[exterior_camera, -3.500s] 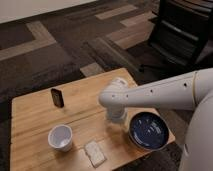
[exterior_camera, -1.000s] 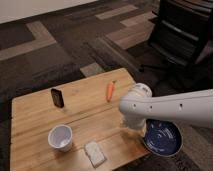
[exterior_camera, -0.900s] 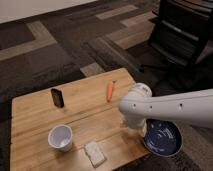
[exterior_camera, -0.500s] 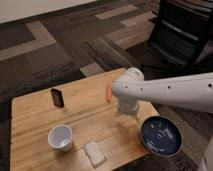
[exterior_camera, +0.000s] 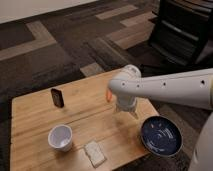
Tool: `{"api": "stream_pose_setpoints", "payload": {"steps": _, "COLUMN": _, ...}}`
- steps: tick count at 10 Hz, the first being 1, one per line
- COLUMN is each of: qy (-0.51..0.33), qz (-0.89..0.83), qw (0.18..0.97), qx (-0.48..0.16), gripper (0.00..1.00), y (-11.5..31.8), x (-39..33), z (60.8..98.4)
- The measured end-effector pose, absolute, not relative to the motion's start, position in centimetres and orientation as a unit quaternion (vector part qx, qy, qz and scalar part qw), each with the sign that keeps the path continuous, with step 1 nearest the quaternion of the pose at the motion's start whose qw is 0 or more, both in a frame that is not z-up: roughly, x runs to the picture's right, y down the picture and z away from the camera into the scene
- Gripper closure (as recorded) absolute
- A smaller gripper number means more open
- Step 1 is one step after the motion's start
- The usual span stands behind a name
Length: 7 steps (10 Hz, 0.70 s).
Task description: Push the ceramic bowl across the table
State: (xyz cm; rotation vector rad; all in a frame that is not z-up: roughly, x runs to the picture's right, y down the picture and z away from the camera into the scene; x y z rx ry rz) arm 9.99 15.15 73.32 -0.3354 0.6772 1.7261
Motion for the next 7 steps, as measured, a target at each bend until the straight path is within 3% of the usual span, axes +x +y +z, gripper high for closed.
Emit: {"api": "stream_pose_setpoints", "payload": {"steps": 7, "qy": 0.300, "qz": 0.764, "qw": 0.540, "qx": -0.188, "gripper": 0.35, "y": 21.1, "x": 13.3, "z": 74.8}}
